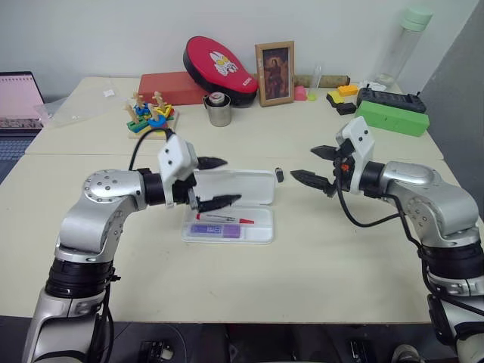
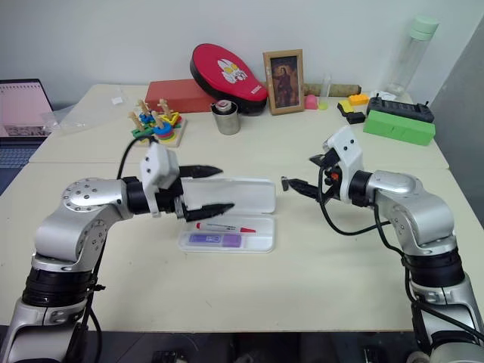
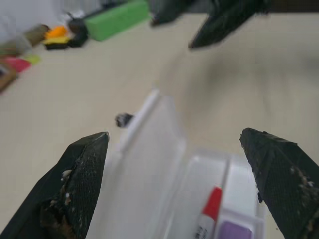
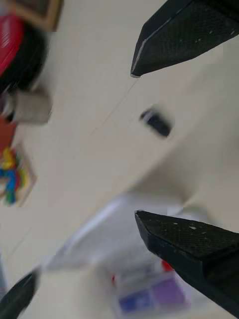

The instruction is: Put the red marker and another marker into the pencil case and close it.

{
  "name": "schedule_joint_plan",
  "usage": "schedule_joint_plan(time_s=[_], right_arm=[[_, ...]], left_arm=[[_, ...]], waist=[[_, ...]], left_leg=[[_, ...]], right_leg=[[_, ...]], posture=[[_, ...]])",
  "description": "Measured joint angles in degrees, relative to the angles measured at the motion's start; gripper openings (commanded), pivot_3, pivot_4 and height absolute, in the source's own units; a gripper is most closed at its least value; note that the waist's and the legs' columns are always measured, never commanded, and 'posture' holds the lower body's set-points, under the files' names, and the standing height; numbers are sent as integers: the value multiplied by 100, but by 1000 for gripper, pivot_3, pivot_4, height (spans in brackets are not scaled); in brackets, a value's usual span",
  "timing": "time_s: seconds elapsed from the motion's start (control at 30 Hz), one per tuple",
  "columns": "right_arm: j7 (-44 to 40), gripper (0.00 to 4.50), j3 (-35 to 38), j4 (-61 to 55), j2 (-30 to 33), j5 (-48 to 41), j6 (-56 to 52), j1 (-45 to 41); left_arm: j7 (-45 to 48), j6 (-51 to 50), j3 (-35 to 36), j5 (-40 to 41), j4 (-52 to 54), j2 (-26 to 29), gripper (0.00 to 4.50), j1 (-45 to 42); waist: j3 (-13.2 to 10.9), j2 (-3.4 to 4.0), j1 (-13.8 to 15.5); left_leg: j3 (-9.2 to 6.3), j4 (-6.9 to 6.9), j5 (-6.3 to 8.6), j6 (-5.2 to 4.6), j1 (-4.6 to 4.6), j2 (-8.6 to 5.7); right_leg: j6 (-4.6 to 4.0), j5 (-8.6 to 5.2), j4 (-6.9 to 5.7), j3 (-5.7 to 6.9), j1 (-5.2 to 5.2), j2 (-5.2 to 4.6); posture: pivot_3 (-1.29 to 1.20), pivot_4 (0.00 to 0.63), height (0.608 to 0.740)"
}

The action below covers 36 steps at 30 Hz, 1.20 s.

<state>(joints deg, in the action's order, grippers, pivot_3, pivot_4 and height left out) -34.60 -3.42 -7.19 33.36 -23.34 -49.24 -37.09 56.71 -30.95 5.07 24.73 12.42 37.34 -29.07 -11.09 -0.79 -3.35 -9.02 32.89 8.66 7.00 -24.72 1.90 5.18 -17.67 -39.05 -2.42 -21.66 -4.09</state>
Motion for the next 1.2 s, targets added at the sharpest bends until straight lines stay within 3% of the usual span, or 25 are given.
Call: schedule_joint_plan(time_s=[0.3, 0.57, 0.73, 1.2], right_arm=[[1222, 4500, -212, 1715, -1724, 656, 84, -588], [1501, 4500, -227, 2677, -2244, 994, 611, -984], [1631, 3469, -528, 3240, -2309, 1540, 804, -1110], [1618, 328, -504, 3625, -2489, 1799, 1276, -1180]], left_arm=[[-895, -509, 372, 434, 198, -222, 4445, 24], [-984, -599, 418, 564, 313, -180, 4445, 82], [-994, -595, 411, 563, 318, -170, 4500, 129], [-1111, -446, 306, 522, 306, -170, 4500, 125]], waist=[[0, 1, -78], [0, 2, -91], [1, 2, -113], [2, 2, -143]], left_leg=[[0, -2, -1, 1, 0, 0], [-1, -3, -1, 1, 0, 0], [-1, -4, -1, 1, 0, 0], [-1, -3, -1, 1, 9, 0]], right_leg=[[-1, 1, -3, 0, -2, 0], [-1, 2, -3, 1, -1, 0], [-2, 2, -4, 0, -2, 0], [-1, 2, -7, 0, 6, 0]], posture=[[0, 150, 740], [0, 150, 740], [0, 150, 740], [0, 150, 740]])
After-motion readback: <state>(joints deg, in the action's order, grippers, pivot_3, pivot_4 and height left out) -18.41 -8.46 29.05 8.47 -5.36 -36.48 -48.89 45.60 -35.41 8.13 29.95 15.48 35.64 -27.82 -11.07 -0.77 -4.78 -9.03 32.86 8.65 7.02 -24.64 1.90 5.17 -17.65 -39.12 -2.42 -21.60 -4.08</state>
